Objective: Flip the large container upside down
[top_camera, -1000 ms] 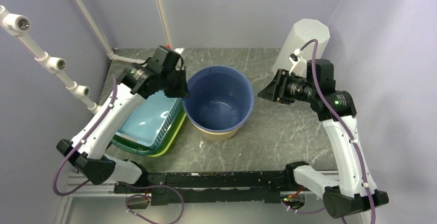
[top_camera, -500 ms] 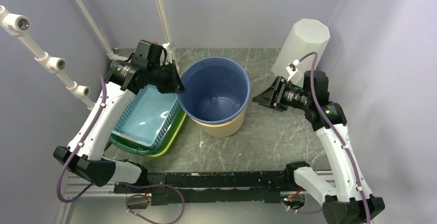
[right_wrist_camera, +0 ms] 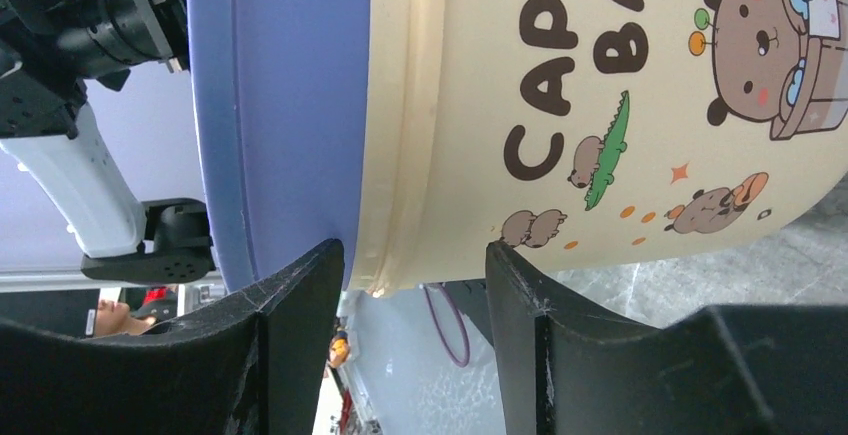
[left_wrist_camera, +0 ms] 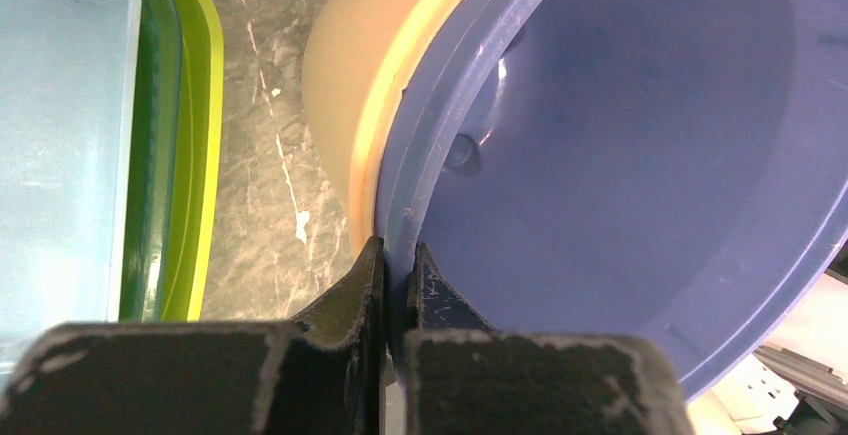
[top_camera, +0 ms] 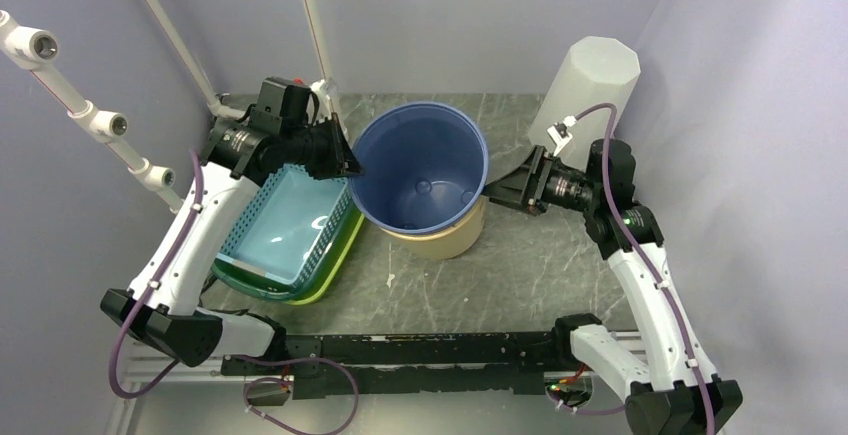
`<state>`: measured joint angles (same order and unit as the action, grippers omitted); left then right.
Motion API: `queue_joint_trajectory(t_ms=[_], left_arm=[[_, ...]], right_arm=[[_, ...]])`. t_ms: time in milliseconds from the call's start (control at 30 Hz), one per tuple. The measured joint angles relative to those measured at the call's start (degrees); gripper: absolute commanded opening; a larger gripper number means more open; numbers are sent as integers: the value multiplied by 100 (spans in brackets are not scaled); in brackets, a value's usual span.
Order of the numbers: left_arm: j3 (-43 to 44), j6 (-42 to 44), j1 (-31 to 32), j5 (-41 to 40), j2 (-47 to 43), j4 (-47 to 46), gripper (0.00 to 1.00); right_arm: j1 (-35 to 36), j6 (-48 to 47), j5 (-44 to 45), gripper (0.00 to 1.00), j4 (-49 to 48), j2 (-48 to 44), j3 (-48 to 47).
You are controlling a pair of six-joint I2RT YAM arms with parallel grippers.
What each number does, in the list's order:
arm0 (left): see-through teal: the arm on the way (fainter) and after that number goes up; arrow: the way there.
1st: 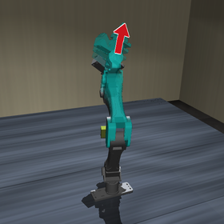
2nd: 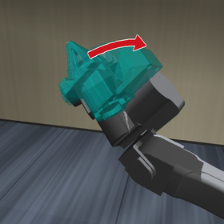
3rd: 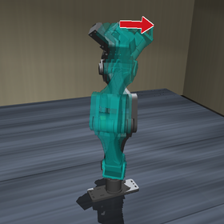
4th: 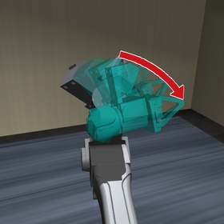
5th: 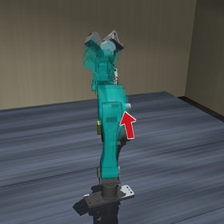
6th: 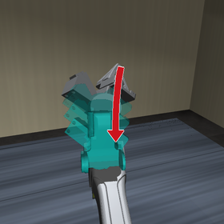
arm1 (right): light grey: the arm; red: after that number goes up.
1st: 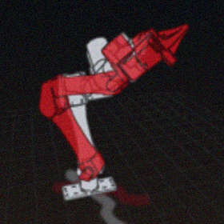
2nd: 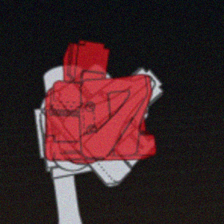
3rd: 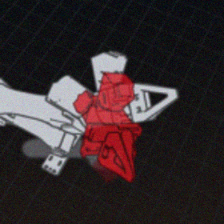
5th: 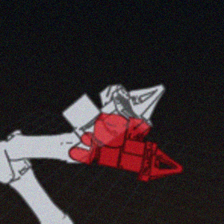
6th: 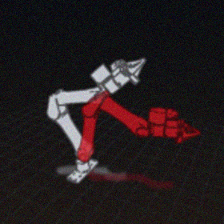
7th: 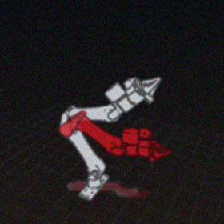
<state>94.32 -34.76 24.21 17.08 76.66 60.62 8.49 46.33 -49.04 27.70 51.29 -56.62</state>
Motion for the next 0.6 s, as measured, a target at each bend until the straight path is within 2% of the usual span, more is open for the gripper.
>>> queue_joint_trajectory(t_ms=[200,333,600], left_arm=[[-166,-81,-46,105,-20,-157,3],[-444,-184,-118,195,-57,-494,3],[-562,-293,-160,221,-76,-970,3]], right_arm=[[68,-367,205,56,363,271,-118],[348,-728,772,53,793,555,-317],[984,-785,1311,52,1023,767,-267]])
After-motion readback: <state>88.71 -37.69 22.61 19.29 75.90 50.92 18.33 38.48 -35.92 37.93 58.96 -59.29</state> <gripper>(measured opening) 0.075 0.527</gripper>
